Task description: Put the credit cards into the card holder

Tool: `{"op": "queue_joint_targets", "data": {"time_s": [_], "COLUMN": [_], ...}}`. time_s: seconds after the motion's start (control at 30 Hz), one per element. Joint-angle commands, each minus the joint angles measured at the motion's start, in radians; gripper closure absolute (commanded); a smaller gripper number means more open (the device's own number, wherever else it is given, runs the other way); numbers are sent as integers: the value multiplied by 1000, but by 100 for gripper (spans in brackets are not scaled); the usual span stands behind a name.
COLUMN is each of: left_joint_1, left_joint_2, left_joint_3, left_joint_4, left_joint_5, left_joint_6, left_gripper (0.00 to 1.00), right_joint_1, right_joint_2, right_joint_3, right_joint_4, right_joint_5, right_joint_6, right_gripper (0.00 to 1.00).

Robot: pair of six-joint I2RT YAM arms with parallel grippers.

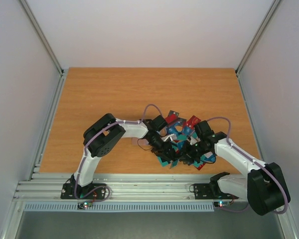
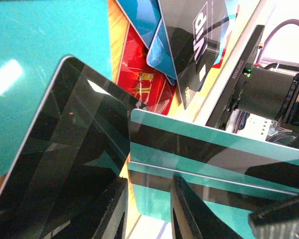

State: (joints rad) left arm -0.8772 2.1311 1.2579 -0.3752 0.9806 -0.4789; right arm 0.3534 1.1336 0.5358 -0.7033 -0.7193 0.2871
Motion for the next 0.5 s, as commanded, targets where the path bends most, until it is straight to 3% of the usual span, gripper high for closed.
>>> {"op": "queue_joint_targets", "data": {"time_s": [0.0,0.13,0.27,0.47], "left_joint_1": [5,11,22,57], "left_joint_2": [29,8,-53,-229], "left_joint_3": [8,28,61,128], "left_joint_4": [11,-20,-87,-221], "left_joint_5": [12,10,-21,-217], "left_joint_6": [-4,2,17,35], "left_gripper": [73,74,73,67], "right_joint_1": [7,7,7,7], "right_joint_2": [26,12,-8,-64], "right_joint_3": [40,97,179,302], "right_joint_4": [-21,-124,-254,-365], "right_joint_5": [30,62,82,139], "right_joint_6": [-32,-79,-134,-148], "right_gripper": [89,99,99,99]}}
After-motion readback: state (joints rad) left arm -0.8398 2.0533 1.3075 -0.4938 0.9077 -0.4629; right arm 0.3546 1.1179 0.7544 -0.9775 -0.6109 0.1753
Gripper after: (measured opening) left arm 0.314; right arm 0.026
